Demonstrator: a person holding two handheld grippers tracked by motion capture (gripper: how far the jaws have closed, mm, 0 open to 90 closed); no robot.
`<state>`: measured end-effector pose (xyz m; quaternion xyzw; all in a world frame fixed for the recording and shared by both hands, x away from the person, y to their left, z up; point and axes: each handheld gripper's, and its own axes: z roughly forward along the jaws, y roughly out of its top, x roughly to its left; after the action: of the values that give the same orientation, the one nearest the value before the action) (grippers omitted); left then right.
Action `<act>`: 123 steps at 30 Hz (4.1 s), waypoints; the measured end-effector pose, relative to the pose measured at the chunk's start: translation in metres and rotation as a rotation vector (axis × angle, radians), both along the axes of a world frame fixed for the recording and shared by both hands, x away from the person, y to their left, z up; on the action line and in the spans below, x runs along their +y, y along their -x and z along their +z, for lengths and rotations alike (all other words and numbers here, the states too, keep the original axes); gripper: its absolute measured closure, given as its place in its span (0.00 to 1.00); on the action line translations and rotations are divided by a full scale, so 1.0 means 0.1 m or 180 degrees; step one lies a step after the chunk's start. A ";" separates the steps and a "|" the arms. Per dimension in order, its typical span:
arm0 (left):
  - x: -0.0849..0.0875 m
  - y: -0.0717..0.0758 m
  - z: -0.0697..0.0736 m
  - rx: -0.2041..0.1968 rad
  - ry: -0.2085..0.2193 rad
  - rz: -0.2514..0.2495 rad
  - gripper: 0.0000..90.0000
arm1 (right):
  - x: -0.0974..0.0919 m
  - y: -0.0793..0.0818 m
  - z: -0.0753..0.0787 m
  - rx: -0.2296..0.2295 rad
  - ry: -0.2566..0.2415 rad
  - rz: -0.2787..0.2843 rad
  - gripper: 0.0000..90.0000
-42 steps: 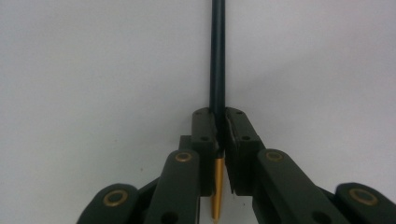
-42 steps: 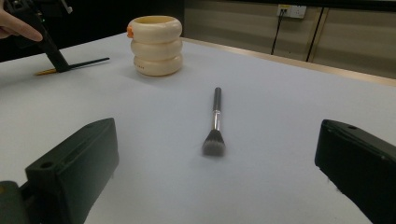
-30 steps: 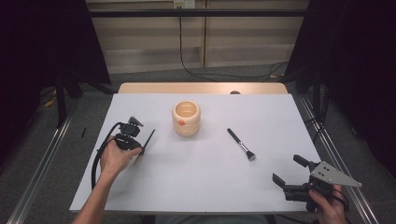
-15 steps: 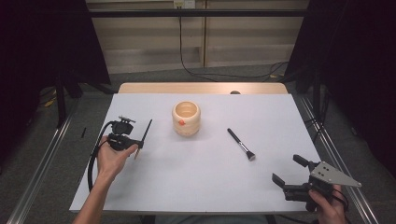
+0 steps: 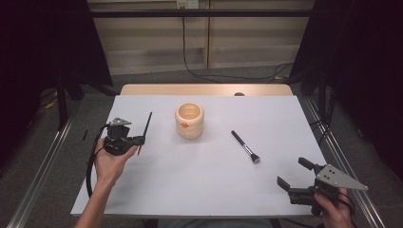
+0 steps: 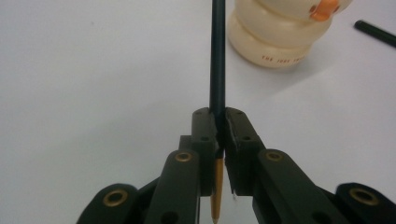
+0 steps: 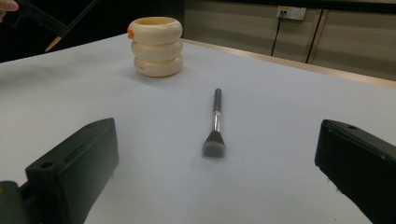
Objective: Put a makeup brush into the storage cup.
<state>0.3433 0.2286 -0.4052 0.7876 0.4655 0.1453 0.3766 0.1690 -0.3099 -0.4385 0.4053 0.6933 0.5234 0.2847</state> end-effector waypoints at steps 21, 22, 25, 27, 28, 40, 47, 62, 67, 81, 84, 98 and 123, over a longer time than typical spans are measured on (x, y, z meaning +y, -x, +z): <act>0.10 0.25 0.15 -0.0904 0.0699 -0.0052 0.93 | 0.00 0.01 0.00 0.0006 -0.0006 0.0006 0.00; 0.12 0.27 0.18 -0.0929 0.0794 -0.0110 0.93 | 0.00 0.01 0.00 0.0002 -0.0001 0.0009 0.00; 0.12 0.28 0.20 -0.0959 0.0839 -0.0169 0.92 | 0.00 0.01 0.00 -0.0001 -0.0001 0.0015 0.00; 0.11 0.30 0.21 -0.0991 0.0838 -0.0194 0.92 | 0.00 0.01 0.00 0.0002 -0.0004 0.0017 0.00; 0.11 0.31 0.22 -0.1017 0.0834 -0.0195 0.93 | 0.00 0.01 0.00 0.0003 -0.0003 0.0018 0.00; 0.04 0.43 0.26 -0.1147 0.0866 -0.0263 0.93 | 0.00 0.01 0.00 0.0007 -0.0009 0.0039 0.00; -0.10 0.55 0.37 -0.1229 0.0922 -0.0489 0.93 | 0.01 0.01 0.00 -0.0003 -0.0004 0.0046 0.00; -0.37 0.62 0.42 -0.1173 0.0957 -0.0857 0.93 | 0.00 0.02 0.01 0.0005 -0.0010 0.0044 0.00; -0.44 0.64 0.42 -0.1130 0.0944 -0.0931 0.93 | 0.00 0.02 0.00 0.0001 -0.0004 0.0043 0.00; -0.59 0.66 0.43 -0.1064 0.1001 -0.1106 0.93 | -0.01 0.03 0.01 -0.0006 0.0003 0.0033 0.00; -0.64 0.66 0.45 -0.1076 0.0989 -0.1135 0.93 | 0.00 0.02 0.01 -0.0004 0.0003 0.0035 0.00; -0.92 0.70 0.53 -0.1027 0.0975 -0.1468 0.93 | 0.00 0.01 0.00 -0.0003 -0.0001 0.0062 0.00; -1.19 0.67 0.56 -0.0679 0.0687 -0.2063 0.93 | 0.03 -0.01 0.00 0.0033 -0.0003 0.0111 0.00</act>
<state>0.2762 0.1100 -0.3489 0.8304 0.1622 0.0497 0.5307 0.1699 -0.3071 -0.4388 0.3960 0.7015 0.5265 0.2718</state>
